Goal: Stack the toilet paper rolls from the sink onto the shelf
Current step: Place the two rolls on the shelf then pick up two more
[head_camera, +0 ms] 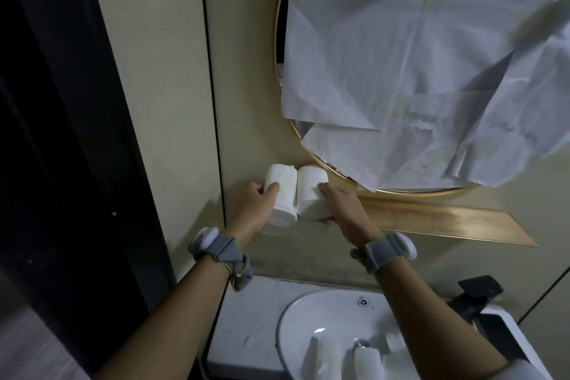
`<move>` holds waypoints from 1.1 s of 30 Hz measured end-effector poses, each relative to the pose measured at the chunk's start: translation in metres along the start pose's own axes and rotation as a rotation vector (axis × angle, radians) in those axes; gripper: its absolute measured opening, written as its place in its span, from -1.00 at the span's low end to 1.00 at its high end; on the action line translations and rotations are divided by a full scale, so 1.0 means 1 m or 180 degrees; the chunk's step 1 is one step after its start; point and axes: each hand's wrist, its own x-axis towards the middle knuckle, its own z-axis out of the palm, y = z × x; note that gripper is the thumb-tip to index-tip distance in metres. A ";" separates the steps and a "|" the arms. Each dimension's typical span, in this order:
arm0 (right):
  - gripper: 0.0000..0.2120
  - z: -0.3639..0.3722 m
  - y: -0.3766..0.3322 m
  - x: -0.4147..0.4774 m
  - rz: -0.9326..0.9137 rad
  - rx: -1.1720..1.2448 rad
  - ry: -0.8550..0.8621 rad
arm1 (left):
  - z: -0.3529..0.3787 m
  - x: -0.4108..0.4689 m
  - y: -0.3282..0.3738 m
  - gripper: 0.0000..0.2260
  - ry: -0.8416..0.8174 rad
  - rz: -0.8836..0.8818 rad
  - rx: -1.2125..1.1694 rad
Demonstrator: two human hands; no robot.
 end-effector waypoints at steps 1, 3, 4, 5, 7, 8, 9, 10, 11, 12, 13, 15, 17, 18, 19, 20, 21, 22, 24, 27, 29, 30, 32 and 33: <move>-0.78 0.002 0.000 -0.001 -0.0038 -0.0090 0.0021 | 0.001 0.001 -0.002 -0.65 0.0014 0.0025 0.0039; -0.71 0.005 0.003 0.001 -0.0150 -0.0349 0.0068 | 0.002 0.003 -0.007 -0.63 -0.0016 0.0123 -0.0059; -0.64 0.007 0.004 0.001 -0.0210 -0.0501 0.0107 | 0.003 0.003 -0.007 -0.60 -0.0065 0.0183 -0.0191; -0.56 0.008 0.006 0.001 -0.0266 -0.0606 0.0123 | 0.004 0.002 -0.008 -0.58 -0.0136 0.0248 -0.0354; -0.37 0.010 0.010 0.004 -0.0274 -0.0647 0.0104 | 0.005 -0.001 -0.008 -0.54 -0.0267 0.0438 -0.0595; -0.31 0.011 0.010 0.004 -0.0234 -0.0566 0.0052 | 0.006 -0.002 -0.009 -0.47 -0.0337 0.0486 -0.0706; -0.32 0.012 0.011 0.001 -0.0193 -0.0399 -0.0009 | 0.007 -0.003 -0.012 -0.37 -0.0402 0.0488 -0.0808; -0.39 0.014 0.009 -0.004 -0.0159 -0.0250 -0.0045 | 0.007 -0.004 -0.017 -0.26 -0.0452 0.0470 -0.0878; -0.45 0.014 0.006 -0.008 -0.0152 -0.0153 -0.0097 | 0.007 -0.003 -0.020 -0.19 -0.0518 0.0469 -0.0893; -0.47 0.017 0.010 -0.008 -0.0112 -0.0099 -0.0147 | 0.006 -0.002 -0.027 -0.17 -0.0586 0.0481 -0.0873; -0.47 0.017 0.014 -0.006 -0.0110 -0.0098 -0.0178 | 0.004 -0.004 -0.027 -0.18 -0.0598 0.0522 -0.0860; -0.46 0.017 0.017 -0.008 -0.0211 -0.0179 -0.0212 | 0.000 -0.011 -0.025 -0.20 -0.0566 0.0686 -0.0795; -0.47 0.017 0.017 -0.010 -0.0338 -0.0253 -0.0186 | -0.003 -0.015 -0.023 -0.14 -0.0568 0.0909 -0.0685; -0.48 0.018 0.016 -0.010 -0.0395 -0.0296 -0.0156 | -0.005 -0.016 -0.025 -0.07 -0.0592 0.1012 -0.0605; -0.50 0.018 0.014 -0.010 -0.0456 -0.0339 -0.0097 | -0.006 -0.016 -0.027 -0.01 -0.0646 0.1112 -0.0499; -0.50 0.019 0.011 -0.011 -0.0491 -0.0348 -0.0072 | -0.008 -0.015 -0.030 0.02 -0.0713 0.1176 -0.0401; -0.46 0.020 0.010 -0.010 -0.0526 -0.0353 -0.0071 | -0.008 -0.014 -0.032 0.02 -0.0757 0.1234 -0.0323; -0.42 0.020 0.008 -0.010 -0.0520 -0.0346 -0.0090 | -0.009 -0.012 -0.034 0.03 -0.0742 0.1295 -0.0259; -0.35 0.020 0.006 -0.009 -0.0487 -0.0316 -0.0113 | -0.007 -0.010 -0.037 0.04 -0.0619 0.1337 -0.0186; -0.31 0.021 0.007 -0.008 -0.0455 -0.0331 -0.0161 | -0.001 -0.009 -0.039 -0.02 -0.0395 0.1352 -0.0140; -0.23 0.022 0.008 -0.007 -0.0428 -0.0360 -0.0182 | 0.001 -0.007 -0.042 -0.09 -0.0268 0.1382 -0.0086; -0.21 0.023 0.008 -0.008 -0.0434 -0.0359 -0.0196 | 0.002 -0.006 -0.043 -0.13 -0.0211 0.1388 -0.0049; -0.22 0.023 0.010 -0.007 -0.0459 -0.0335 -0.0201 | 0.003 -0.004 -0.043 -0.20 -0.0105 0.1386 0.0069; -0.21 0.023 0.011 -0.006 -0.0463 -0.0334 -0.0198 | 0.002 -0.003 -0.042 -0.22 -0.0082 0.1370 0.0115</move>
